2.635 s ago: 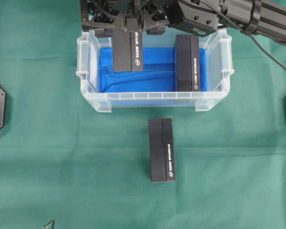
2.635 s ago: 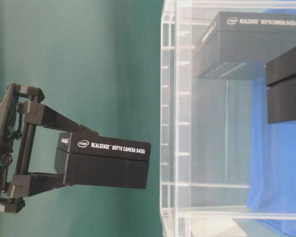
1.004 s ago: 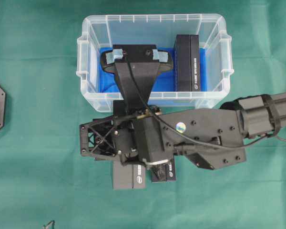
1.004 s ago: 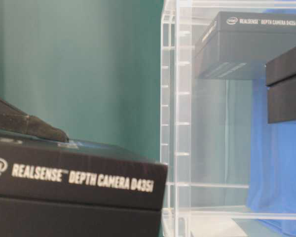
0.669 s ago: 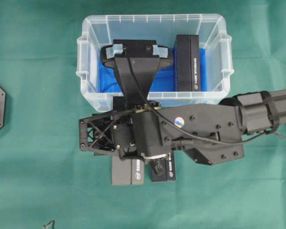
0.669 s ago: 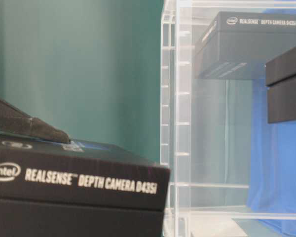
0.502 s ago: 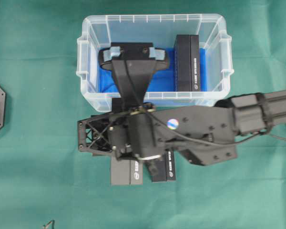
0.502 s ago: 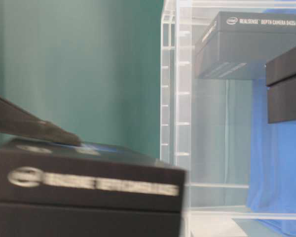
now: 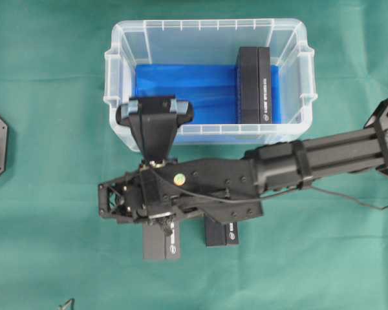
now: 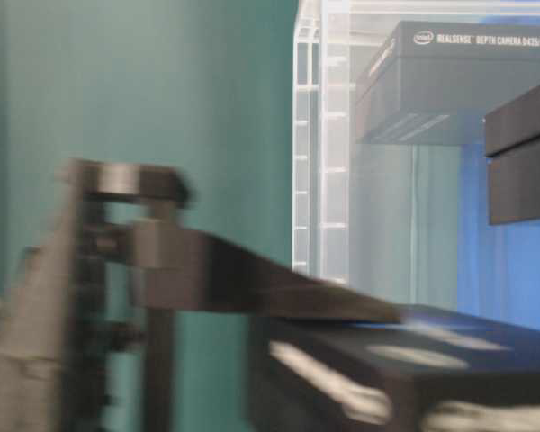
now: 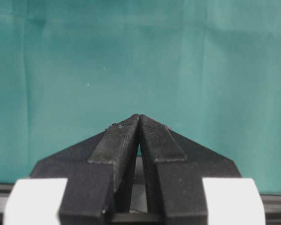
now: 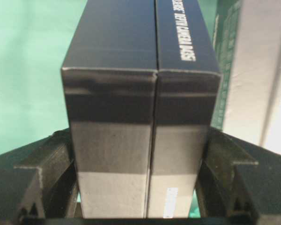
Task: Take the box out of the case with the right arm.
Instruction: 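Carry the box forward and lower it left of the first box, then open the right gripper to release the box and raise away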
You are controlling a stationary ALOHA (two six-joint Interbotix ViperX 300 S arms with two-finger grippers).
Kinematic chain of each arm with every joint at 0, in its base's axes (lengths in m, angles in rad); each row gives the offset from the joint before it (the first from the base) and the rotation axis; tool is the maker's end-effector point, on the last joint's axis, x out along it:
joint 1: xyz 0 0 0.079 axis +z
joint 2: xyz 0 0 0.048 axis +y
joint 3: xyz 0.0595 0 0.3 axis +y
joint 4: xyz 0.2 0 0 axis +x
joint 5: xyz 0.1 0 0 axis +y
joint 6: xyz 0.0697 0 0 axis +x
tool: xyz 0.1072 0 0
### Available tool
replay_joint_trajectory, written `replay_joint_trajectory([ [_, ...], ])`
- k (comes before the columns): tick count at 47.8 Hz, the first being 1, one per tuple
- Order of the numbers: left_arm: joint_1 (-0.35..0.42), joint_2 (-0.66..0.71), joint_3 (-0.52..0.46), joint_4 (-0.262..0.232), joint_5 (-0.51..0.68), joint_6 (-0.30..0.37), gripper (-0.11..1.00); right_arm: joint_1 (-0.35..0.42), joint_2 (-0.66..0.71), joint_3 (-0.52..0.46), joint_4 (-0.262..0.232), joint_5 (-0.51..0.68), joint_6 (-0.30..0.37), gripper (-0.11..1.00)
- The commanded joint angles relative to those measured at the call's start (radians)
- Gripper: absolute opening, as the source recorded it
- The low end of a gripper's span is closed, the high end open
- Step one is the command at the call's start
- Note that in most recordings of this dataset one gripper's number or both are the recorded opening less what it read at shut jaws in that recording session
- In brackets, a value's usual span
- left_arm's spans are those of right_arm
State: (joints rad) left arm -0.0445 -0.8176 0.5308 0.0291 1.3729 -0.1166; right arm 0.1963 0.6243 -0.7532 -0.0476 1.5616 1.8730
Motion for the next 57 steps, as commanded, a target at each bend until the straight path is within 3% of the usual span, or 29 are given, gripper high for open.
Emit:
replay_joint_trajectory([
  [1, -0.003, 0.003, -0.021, 0.002, -0.006, 0.002, 0.02, 0.000, -0.026, 0.046, 0.031, -0.067, 0.000, 0.67],
  [9, -0.003, 0.003, -0.021, 0.002, -0.006, 0.002, 0.02, -0.002, -0.026, 0.161, 0.054, -0.204, 0.000, 0.67],
  [18, -0.003, 0.005, -0.021, 0.002, -0.006, 0.002, 0.02, -0.011, -0.026, 0.224, 0.060, -0.259, 0.000, 0.67],
  [57, -0.003, 0.002, -0.018, 0.002, -0.006, 0.002, 0.02, -0.018, -0.026, 0.229, 0.060, -0.293, -0.015, 0.67],
])
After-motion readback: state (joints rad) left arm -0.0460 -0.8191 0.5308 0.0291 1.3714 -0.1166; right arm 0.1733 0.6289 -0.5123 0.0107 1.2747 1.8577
